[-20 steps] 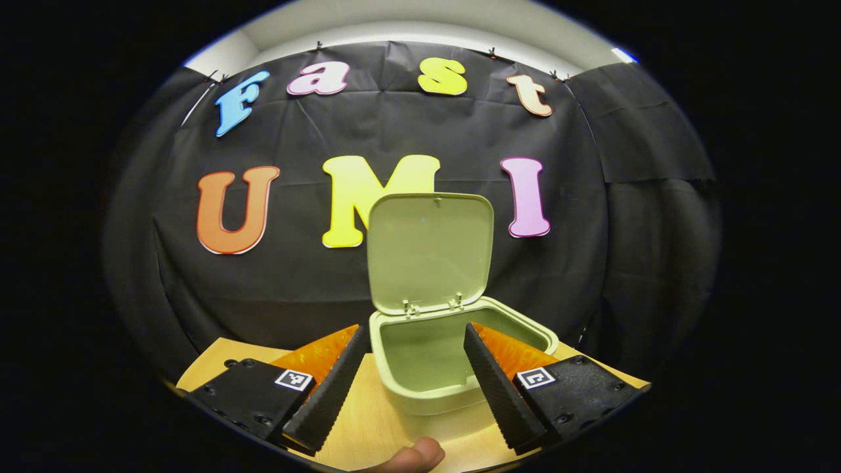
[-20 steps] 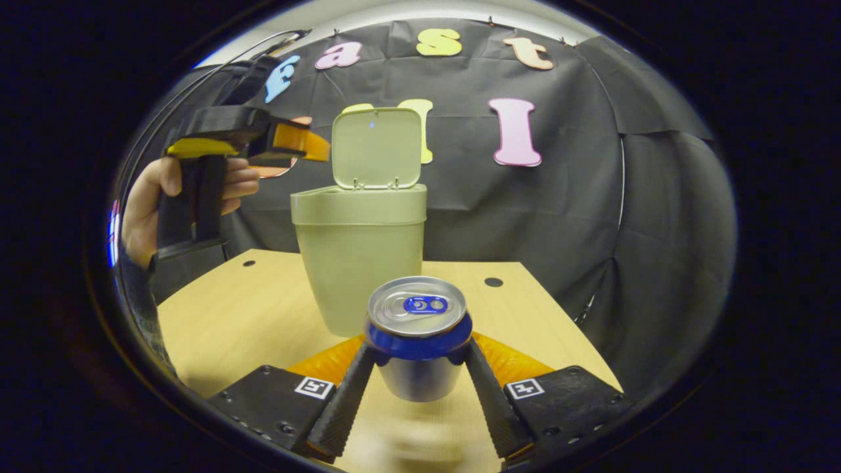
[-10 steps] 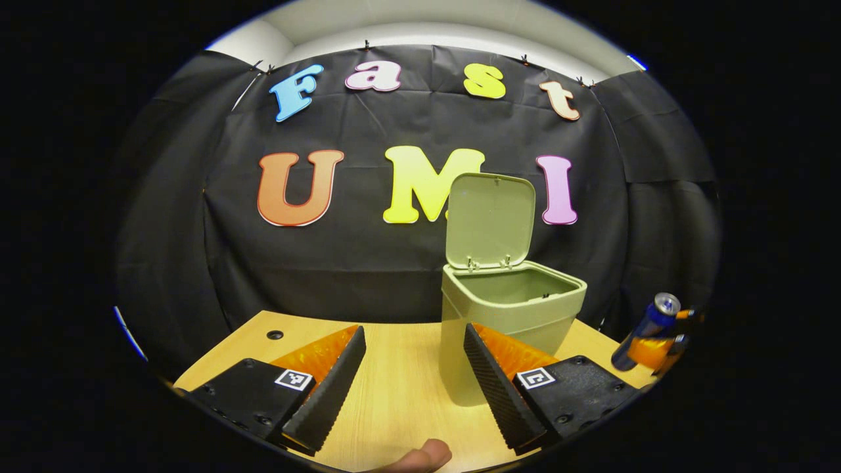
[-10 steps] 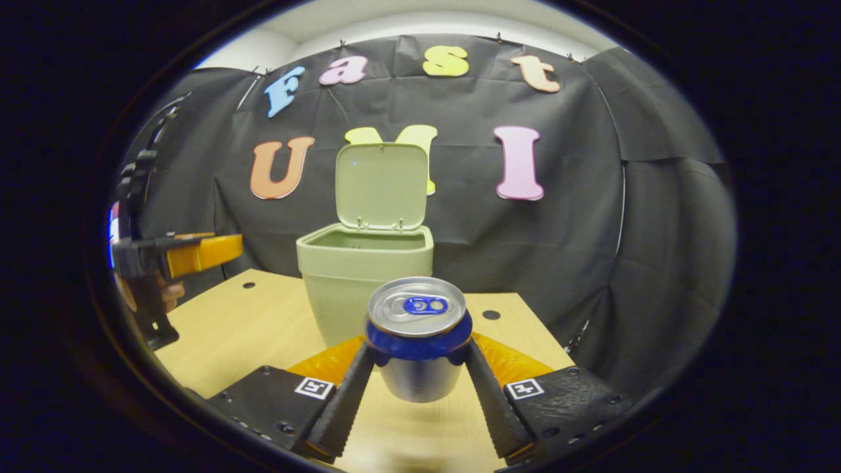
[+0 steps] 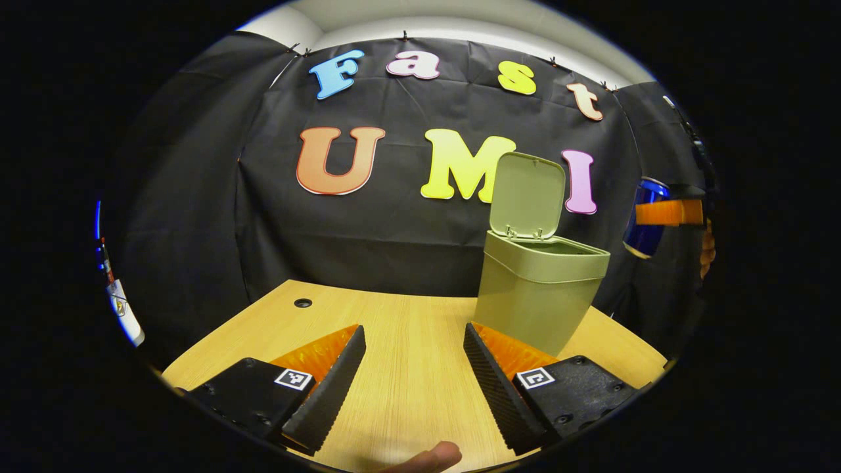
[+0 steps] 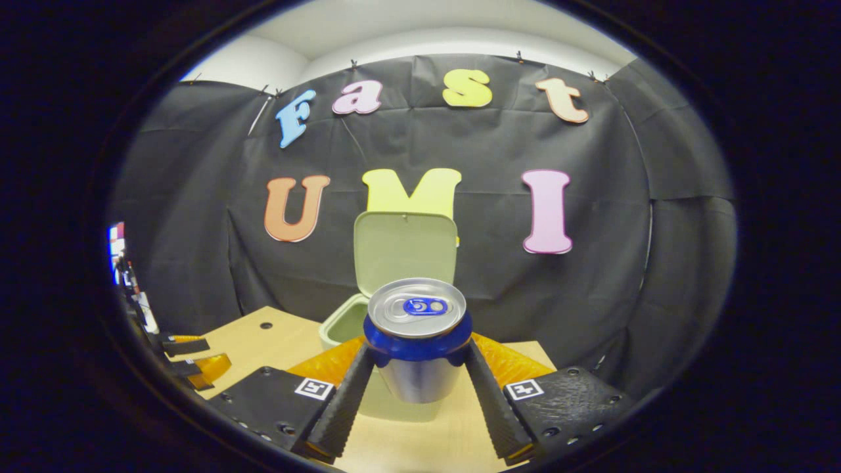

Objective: Press the lid of the desktop garbage bin to open it, pick up the crumpled paper on the desktop and throw it into the bin, then pick up the pop can on the desktop and drop it into the bin, and finally close the garbage bin lid.

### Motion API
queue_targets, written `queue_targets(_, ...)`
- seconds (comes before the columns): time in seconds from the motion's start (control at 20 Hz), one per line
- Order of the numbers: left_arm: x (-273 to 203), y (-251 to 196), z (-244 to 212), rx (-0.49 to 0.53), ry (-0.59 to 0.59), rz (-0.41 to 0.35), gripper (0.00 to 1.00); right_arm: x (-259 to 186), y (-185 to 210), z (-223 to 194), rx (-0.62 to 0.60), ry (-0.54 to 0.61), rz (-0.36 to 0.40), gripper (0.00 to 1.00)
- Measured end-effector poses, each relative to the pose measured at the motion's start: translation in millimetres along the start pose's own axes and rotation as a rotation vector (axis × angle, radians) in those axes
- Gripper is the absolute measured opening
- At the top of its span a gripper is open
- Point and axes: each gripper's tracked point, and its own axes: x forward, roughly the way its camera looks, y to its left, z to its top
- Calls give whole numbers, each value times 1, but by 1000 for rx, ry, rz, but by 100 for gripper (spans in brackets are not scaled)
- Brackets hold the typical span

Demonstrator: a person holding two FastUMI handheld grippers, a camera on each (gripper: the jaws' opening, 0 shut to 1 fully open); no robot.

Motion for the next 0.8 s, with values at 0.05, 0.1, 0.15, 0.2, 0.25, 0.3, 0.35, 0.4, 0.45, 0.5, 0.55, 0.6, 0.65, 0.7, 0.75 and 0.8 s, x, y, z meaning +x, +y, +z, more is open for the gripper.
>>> queue_targets(0.05,-2,5,-5,-3,13,6,96,11,3,10,4,-7,6,80)
queue_targets(0.1,-5,9,-8,-11,13,11,96,23,6,18,6,-13,2,80)
queue_targets(0.15,-7,11,-8,-14,8,14,96,36,10,24,8,-22,-1,80)
queue_targets(0.2,-9,13,-7,-13,2,16,96,48,13,28,15,-23,-5,80)
queue_targets(0.25,-6,16,-3,-8,-3,20,96,60,18,28,17,-19,-5,80)
queue_targets(0.3,-8,18,-1,-5,-7,26,96,70,21,27,18,-9,-6,80)
queue_targets(0.35,-9,18,1,-3,-13,25,96,81,26,25,18,1,-9,80)
queue_targets(0.4,-11,17,3,-2,-20,20,96,90,29,21,7,17,-17,81)
queue_targets(0.45,-12,17,4,-2,-27,13,96,99,32,18,0,27,-23,80)
queue_targets(0.5,-13,15,6,-7,-29,4,100,107,35,13,-2,45,-33,79)
queue_targets(0.55,-14,12,6,-12,-35,-6,96,114,38,7,-3,61,-31,81)
queue_targets(0.6,-16,10,9,-14,-42,-17,96,120,42,3,0,75,-26,80)
queue_targets(0.65,-17,8,10,-12,-46,-25,96,124,43,1,4,88,-25,80)
queue_targets(0.7,-17,7,10,-8,-47,-29,96,128,44,-2,6,99,-24,80)
queue_targets(0.75,-17,7,10,-3,-49,-30,96,131,45,-4,1,107,-24,80)
queue_targets(0.8,-17,8,10,0,-48,-29,96,132,45,-4,-7,107,-28,80)
